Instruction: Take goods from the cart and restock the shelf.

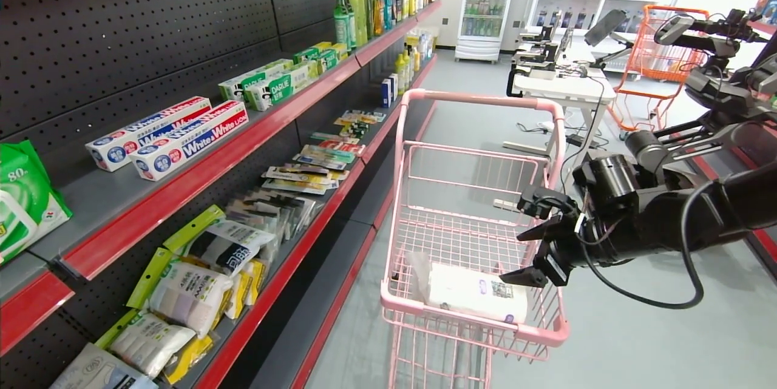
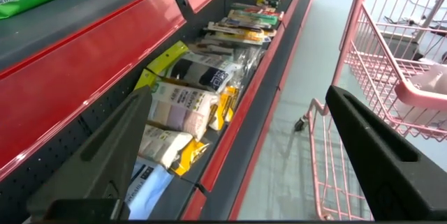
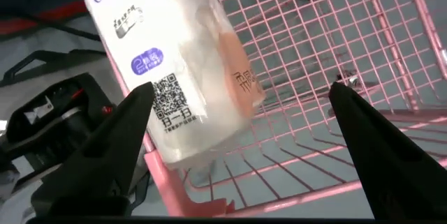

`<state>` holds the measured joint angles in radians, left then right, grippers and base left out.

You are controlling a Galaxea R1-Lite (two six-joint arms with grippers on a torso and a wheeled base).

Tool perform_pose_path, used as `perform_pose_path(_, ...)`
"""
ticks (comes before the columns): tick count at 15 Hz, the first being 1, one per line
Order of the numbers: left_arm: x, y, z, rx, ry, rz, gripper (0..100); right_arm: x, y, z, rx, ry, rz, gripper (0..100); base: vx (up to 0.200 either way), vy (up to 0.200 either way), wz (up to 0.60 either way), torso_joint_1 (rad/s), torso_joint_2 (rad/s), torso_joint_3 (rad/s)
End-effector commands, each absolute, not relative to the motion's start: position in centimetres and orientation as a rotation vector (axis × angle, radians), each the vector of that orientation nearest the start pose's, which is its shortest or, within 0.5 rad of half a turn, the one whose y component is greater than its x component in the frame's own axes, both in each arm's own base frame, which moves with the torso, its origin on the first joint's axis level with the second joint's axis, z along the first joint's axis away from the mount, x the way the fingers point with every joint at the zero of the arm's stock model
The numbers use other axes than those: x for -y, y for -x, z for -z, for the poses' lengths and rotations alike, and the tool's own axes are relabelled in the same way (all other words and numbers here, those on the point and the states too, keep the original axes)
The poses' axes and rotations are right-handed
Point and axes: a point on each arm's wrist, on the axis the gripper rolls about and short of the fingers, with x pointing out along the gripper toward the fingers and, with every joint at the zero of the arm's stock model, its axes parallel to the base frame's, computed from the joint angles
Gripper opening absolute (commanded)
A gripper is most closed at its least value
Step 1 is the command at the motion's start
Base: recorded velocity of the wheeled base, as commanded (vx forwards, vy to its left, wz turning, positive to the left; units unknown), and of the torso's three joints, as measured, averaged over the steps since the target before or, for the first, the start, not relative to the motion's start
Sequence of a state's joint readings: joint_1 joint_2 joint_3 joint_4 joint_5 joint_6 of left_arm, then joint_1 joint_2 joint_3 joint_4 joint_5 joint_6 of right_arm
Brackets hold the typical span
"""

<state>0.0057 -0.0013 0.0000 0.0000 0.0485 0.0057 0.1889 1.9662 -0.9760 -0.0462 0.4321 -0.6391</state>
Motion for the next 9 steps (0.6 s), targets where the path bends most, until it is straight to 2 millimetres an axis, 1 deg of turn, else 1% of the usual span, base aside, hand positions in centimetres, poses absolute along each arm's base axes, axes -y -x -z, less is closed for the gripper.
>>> perform_pose_path(1, -0.1, 2.3, -7.5, 0.000, -0.006, -0.055, 100, -7.7, -32.9, -8.5, -0.756, 0.471, -0.882, 100, 0.000, 0.000, 0.00, 0.000, 0.00, 0.000)
perform_pose_path(6, -0.1, 2.3, -7.5, 0.000, -0.006, -0.055, 100, -7.2, -32.3, -9.7, -0.745, 0.487, -0.891, 100, 0.000, 0.000, 0.00, 0.000, 0.00, 0.000)
perform_pose_path(9, -0.1, 2.3, -7.5, 0.000, -0.006, -0.055, 100, -7.4, -32.3, -9.2, -0.755, 0.492, -0.906, 100, 0.000, 0.000, 0.00, 0.000, 0.00, 0.000)
